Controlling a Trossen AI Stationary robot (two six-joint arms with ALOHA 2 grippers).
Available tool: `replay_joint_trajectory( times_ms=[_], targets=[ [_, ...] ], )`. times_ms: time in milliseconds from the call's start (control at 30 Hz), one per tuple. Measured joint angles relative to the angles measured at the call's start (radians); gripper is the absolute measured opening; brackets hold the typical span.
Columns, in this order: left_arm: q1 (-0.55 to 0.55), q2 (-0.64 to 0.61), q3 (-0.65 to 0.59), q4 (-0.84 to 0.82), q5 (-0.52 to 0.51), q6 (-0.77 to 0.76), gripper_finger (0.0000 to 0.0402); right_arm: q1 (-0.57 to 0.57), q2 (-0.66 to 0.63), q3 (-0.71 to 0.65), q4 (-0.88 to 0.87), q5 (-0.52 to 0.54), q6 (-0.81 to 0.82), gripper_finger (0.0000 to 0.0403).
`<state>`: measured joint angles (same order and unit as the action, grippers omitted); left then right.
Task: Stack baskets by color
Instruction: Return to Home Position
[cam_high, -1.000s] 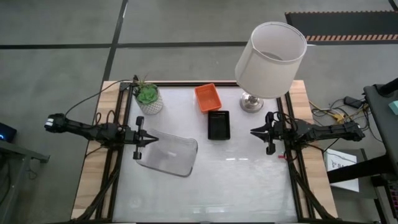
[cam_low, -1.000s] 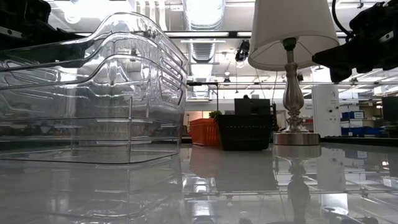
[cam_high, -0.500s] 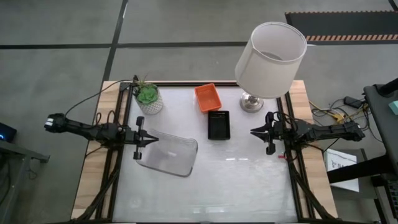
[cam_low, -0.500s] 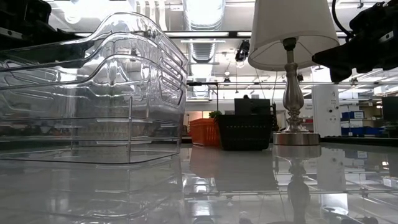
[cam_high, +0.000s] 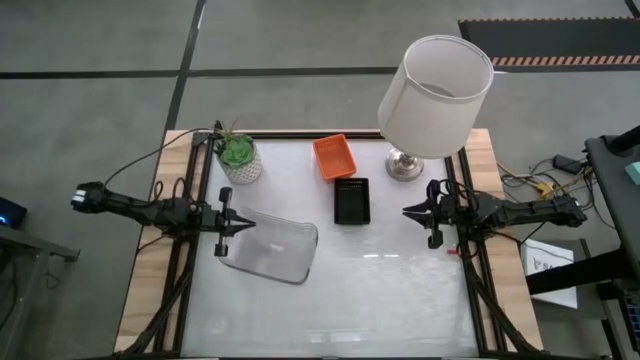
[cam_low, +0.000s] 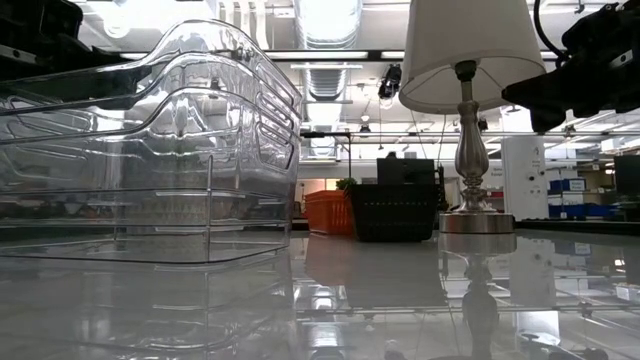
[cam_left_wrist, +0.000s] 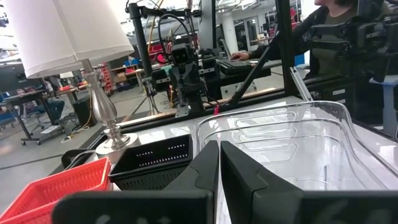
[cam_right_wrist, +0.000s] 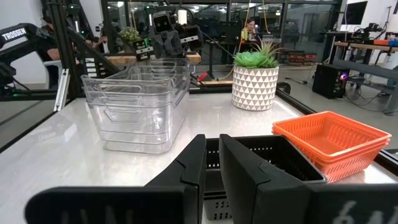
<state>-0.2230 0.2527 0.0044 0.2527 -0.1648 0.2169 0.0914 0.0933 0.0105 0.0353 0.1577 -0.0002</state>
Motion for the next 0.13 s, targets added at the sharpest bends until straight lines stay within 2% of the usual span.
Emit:
replay_joint_trajectory(
  times_ms=[133],
  targets=[
    [0.0, 0.002, 0.0, 0.0, 0.0, 0.0, 0.0, 0.0, 0.0, 0.0, 0.0, 0.0, 0.0, 0.0038]
  ],
)
